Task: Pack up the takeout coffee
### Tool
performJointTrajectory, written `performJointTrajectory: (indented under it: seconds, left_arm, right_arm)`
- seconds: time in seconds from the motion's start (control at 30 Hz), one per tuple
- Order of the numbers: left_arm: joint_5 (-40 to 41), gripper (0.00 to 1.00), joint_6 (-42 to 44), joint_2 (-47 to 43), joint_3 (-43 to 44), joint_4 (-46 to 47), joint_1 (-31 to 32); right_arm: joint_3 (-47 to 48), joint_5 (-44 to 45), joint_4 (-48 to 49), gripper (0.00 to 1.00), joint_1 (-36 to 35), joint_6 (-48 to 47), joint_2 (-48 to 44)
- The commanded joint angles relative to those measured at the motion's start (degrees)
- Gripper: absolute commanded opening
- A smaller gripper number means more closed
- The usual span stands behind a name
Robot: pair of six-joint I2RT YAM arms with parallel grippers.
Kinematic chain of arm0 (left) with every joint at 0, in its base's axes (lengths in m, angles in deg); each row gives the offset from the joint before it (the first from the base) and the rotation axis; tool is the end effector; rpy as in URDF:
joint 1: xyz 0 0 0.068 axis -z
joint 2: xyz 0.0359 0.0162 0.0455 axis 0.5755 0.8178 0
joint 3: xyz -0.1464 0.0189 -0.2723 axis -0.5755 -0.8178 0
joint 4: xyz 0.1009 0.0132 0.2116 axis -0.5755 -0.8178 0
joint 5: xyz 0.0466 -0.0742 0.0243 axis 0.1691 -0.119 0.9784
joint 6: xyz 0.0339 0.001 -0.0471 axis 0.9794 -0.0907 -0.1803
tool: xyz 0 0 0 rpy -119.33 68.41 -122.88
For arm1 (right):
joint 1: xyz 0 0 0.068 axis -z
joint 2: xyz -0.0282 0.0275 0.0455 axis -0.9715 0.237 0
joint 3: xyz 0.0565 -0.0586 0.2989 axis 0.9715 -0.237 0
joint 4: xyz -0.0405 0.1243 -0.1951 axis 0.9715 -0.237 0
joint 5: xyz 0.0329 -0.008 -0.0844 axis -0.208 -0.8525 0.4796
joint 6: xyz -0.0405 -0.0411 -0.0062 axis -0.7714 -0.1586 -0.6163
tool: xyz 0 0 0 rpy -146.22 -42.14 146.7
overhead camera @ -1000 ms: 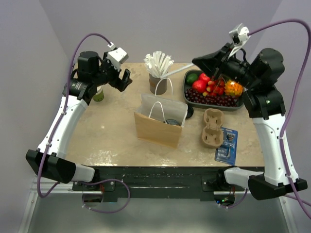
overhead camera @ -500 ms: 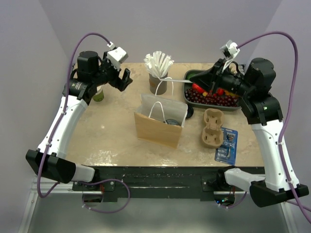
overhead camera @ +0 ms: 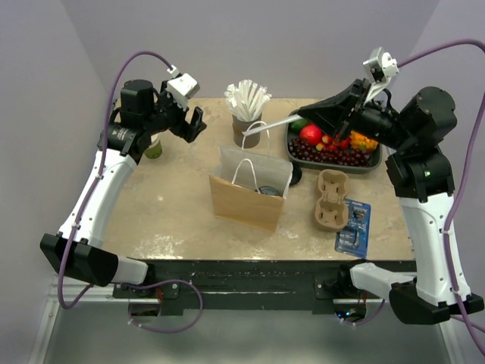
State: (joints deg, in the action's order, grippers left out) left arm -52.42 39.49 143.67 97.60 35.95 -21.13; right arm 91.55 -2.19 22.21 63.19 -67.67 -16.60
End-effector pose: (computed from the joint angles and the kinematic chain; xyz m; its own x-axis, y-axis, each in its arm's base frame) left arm 0.2603 -0.0817 0.4609 -0.2080 0.2900 -0.9342 0.6487 0.7557 0.0902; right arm 0.1329 0.0625 0.5746 -0.0522 0.1832 -0.9817 -0.8779 0.4602 0.1326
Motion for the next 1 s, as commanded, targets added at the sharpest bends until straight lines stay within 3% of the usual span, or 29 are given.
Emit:
performJointTrajectory:
  seconds: [0.0, 0.27, 0.37, 0.4, 0.43, 0.53, 0.67, 0.7, 0.83, 0.97]
  left_arm:
    - [0.2, 0.84, 0.3, -1.4, 0.0, 1.3, -0.4]
    - [0.3, 0.84, 0.3, -1.3, -0.6, 1.6, -0.4]
    - [0.4, 0.84, 0.4, -1.1, -0.5, 1.9, -0.4]
    - [0.4, 0.84, 0.3, -0.7, -0.2, 2.0, -0.4]
    - [0.4, 0.85, 0.0, -0.6, -0.2, 2.1, -0.4]
    - [0.3, 0.85, -0.1, -0.1, 0.4, 2.3, -0.4]
    - [2.4, 0.85, -1.5, 0.7, 1.7, 3.6, -0.4]
    - [4.0, 0.86, -1.8, 1.1, 2.8, 3.9, -0.4]
    - [11.3, 1.0, -3.8, 2.3, 7.2, 6.2, -1.1]
    - [12.9, 1.0, -8.8, 4.3, 13.0, 8.2, -6.3]
  right_arm:
    - [-1.5, -1.3, -3.7, 0.0, 0.0, -2.4, 0.1]
    - [-5.9, -1.7, -9.9, 0.02, -0.4, -7.5, 1.3]
    - [-3.6, -3.2, -14.8, 0.34, -1.7, -10.3, 4.7]
    - [-2.5, -2.6, -15.8, 0.73, -2.0, -10.8, 5.6]
    - [-1.5, -2.3, -16.9, 0.99, -2.0, -11.4, 6.3]
    - [3.7, 2.3, -17.5, 0.99, -2.0, -14.8, 8.2]
    - [13.4, 16.6, -17.2, 0.99, -1.9, -13.2, 11.9]
    - [15.5, 25.2, -17.6, 0.99, -2.0, -12.7, 13.0]
    - [30.0, 42.3, -24.7, 0.99, -1.9, -12.2, 22.6]
    - [28.9, 51.7, -20.4, 0.99, -2.0, -13.2, 22.1]
